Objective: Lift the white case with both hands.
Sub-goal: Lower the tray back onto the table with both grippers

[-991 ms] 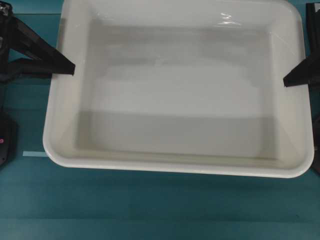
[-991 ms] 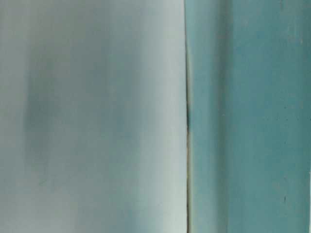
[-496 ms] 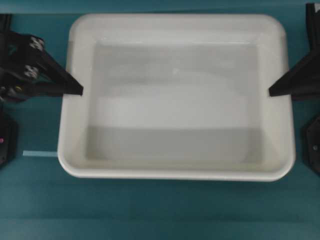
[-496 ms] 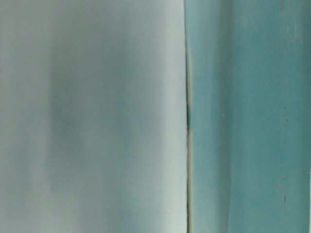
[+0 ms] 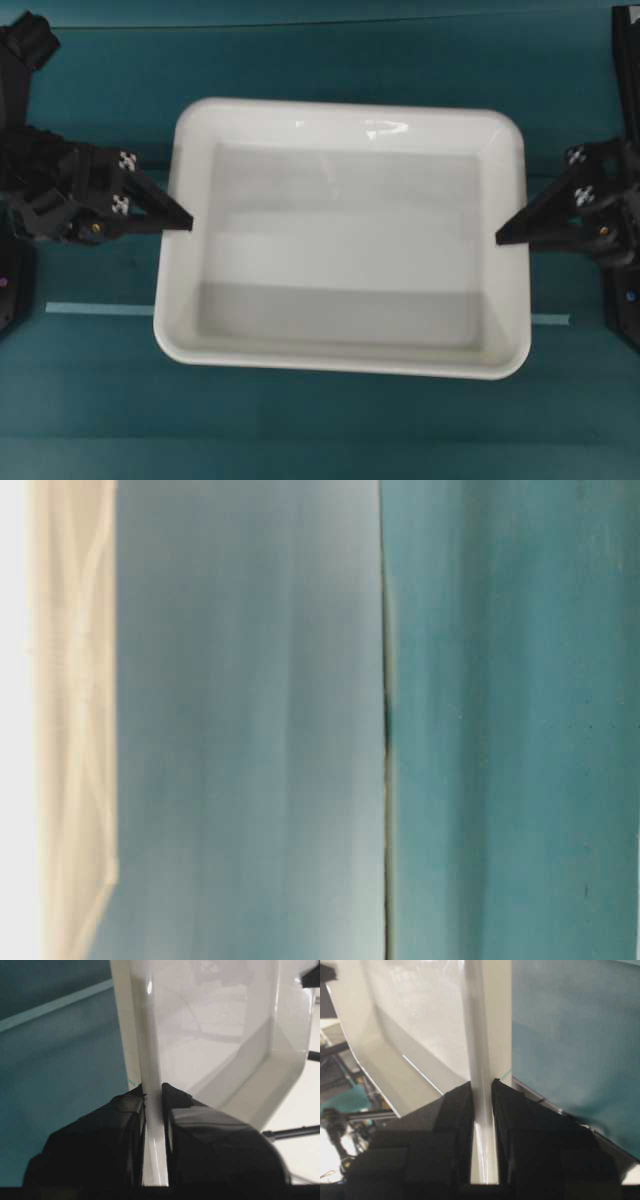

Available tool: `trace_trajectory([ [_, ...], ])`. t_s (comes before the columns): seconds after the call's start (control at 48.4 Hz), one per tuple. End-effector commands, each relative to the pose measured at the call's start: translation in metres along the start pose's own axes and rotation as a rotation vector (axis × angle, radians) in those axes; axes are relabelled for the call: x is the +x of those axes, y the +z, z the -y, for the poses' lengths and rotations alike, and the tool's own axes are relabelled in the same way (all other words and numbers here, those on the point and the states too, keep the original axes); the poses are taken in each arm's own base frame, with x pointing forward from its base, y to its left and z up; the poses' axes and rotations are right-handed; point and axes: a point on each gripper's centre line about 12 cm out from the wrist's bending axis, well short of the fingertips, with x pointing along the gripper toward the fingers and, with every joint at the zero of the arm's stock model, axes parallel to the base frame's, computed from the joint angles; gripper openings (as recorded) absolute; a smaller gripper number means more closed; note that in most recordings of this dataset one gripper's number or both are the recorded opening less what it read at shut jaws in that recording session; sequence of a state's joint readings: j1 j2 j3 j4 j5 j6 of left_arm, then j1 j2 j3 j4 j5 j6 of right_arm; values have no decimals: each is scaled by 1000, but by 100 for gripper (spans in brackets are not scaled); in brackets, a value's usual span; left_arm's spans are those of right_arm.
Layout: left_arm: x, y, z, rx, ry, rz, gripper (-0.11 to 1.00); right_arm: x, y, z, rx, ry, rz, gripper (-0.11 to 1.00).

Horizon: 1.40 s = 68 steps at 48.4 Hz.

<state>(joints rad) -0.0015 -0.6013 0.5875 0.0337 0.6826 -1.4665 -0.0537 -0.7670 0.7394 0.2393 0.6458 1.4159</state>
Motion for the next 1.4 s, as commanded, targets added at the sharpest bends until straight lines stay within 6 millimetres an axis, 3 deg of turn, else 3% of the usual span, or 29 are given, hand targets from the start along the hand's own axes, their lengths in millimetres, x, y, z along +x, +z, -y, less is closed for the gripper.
trace_trajectory([
  [0.0, 8, -3, -10, 6, 33, -6, 7, 15, 0, 11, -6, -38, -5, 11],
  [0.558, 66, -16, -86, -83, 179, -26, 5, 68, 11, 78, -8, -176, 24, 11],
  [0.909, 86, -18, -128, -96, 275, -25, 5, 104, 15, 117, -19, -254, 44, 11],
  [1.094, 100, -14, -140, -114, 286, -12, 5, 119, 20, 137, -39, -302, 60, 11],
  [1.383, 124, -19, -166, -107, 360, -24, 5, 132, 25, 153, -57, -355, 70, 11],
])
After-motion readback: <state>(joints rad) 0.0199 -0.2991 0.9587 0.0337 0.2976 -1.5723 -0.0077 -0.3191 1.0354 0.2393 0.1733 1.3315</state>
